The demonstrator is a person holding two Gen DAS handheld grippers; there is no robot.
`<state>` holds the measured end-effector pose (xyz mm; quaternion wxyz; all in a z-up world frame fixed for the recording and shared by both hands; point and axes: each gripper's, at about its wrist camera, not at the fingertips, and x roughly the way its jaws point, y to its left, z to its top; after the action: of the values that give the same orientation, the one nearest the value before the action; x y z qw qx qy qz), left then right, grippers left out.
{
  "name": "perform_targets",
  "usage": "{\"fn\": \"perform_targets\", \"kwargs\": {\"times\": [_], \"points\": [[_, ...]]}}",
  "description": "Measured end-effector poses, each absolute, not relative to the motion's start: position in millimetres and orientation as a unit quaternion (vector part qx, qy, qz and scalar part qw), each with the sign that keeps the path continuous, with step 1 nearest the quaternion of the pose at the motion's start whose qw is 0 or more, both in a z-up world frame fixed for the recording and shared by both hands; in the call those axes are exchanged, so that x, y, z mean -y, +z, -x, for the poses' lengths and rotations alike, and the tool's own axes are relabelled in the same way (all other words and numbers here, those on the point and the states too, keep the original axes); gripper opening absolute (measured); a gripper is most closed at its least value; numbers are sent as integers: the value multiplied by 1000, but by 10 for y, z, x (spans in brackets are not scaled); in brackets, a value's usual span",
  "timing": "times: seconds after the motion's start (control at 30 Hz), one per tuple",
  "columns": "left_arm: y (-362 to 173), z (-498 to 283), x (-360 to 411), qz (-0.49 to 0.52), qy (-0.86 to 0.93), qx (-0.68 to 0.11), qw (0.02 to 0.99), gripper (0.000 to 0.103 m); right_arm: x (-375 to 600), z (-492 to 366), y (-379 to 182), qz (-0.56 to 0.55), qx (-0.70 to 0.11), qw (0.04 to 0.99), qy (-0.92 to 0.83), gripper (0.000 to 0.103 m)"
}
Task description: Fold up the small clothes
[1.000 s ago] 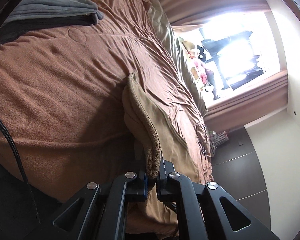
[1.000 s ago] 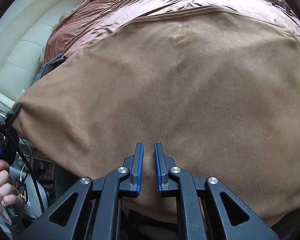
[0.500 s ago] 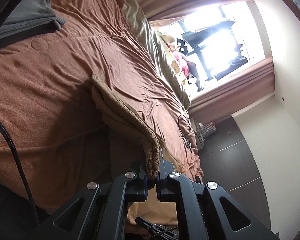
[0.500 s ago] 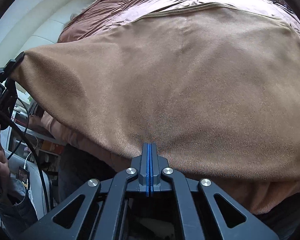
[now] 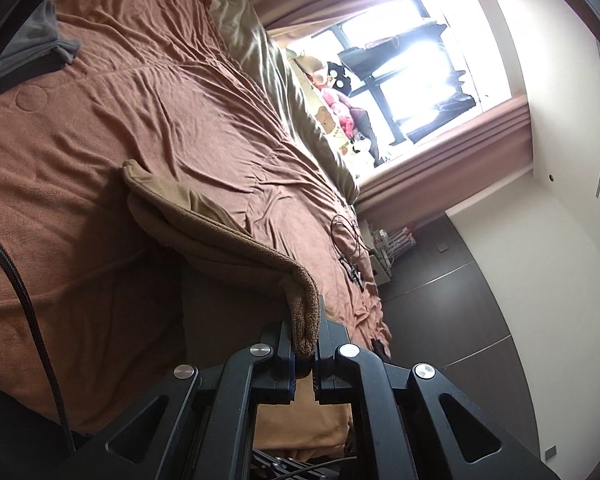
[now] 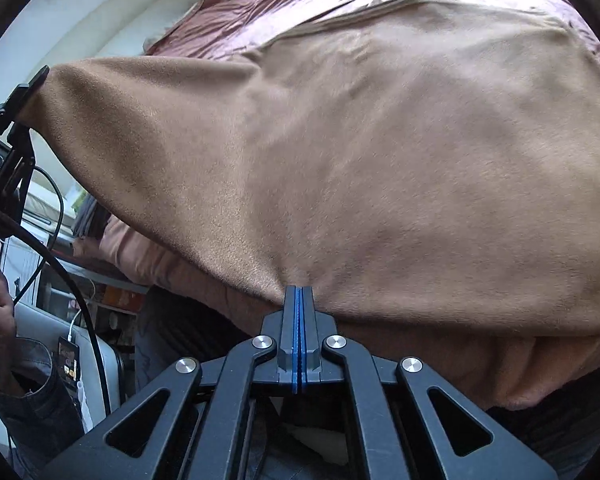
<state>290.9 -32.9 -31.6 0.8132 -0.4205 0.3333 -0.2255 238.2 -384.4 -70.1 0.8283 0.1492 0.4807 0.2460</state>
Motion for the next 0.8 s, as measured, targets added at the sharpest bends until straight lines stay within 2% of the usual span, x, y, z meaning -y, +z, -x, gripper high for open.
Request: {"fn": "perform_targets", "kwargs": {"times": [0.3, 0.63, 0.7, 0.77, 0.8], "points": [[-97, -3060, 807, 393, -277, -342, 807, 5, 4329, -2176, -387, -164, -415, 869, 215, 0], [-26, -3179, 1432, 358, -328, -370, 792, 5, 4726, -2015, -364, -192, -393, 879, 191, 1], [-41, -3198, 1552, 352, -335, -377, 788, 5, 4830, -1984, -375, -195, -389, 881, 185, 22], [-52, -3214, 1658, 347, -344, -383, 784, 5, 4887, -1897, -364, -196, -379, 887, 174, 68], [-63, -3223, 1715, 344, -347, -387, 782, 5, 4938, -1854, -357, -199, -373, 890, 171, 69]]}}
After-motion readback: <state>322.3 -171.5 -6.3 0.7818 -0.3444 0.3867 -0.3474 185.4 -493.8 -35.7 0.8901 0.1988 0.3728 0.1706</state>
